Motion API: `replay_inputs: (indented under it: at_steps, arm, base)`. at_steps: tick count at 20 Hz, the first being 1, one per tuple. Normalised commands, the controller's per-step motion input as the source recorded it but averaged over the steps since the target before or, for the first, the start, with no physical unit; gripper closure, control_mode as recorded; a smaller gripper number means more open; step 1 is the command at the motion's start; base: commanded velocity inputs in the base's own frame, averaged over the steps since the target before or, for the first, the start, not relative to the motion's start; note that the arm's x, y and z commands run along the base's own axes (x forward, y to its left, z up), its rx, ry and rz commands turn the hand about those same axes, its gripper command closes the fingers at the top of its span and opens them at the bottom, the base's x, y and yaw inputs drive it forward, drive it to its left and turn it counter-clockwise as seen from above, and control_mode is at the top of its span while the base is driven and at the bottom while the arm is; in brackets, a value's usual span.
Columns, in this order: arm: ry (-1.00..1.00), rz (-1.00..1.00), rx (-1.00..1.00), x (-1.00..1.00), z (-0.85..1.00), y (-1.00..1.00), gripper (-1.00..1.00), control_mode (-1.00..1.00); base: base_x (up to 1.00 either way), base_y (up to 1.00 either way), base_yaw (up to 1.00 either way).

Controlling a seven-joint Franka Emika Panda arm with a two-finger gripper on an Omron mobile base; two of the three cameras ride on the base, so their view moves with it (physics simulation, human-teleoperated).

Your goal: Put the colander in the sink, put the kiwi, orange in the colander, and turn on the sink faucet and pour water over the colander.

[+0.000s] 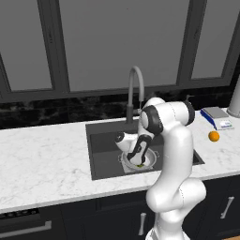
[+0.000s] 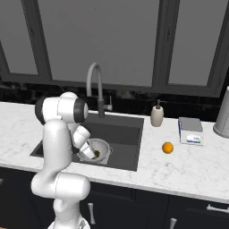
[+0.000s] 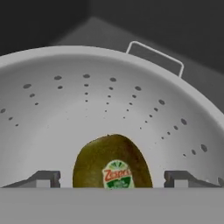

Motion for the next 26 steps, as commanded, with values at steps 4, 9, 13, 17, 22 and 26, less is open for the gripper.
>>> replay_inputs:
  at_steps: [4,9,13,17,22,26]
  arm:
    - [-0.13,0.0,0.01,-0.18,0.2,0.05,-1.0,-1.0]
    - [-0.14,0.0,0.01,-0.45,0.91,0.04,-1.0,-1.0]
    - [-0.01,0.0,0.0,-0.61,1.0,0.17,-1.0,-1.0]
    - [0.06,0.0,-0.03,-0.55,1.0,0.25,-1.0,-1.0]
    - [0.21,0.03,-0.14,-0.51,1.0,0.43,-1.0,-1.0]
    - [0.31,0.07,-0.2,-0.49,1.0,0.54,-1.0,-1.0]
  base:
    - [0.0,0.0,0.0]
    - [0.0,0.0,0.0]
    - [0.0,0.0,0.0]
    - [0.0,0.0,0.0]
    - [0.0,0.0,0.0]
    - [0.0,0.0,0.0]
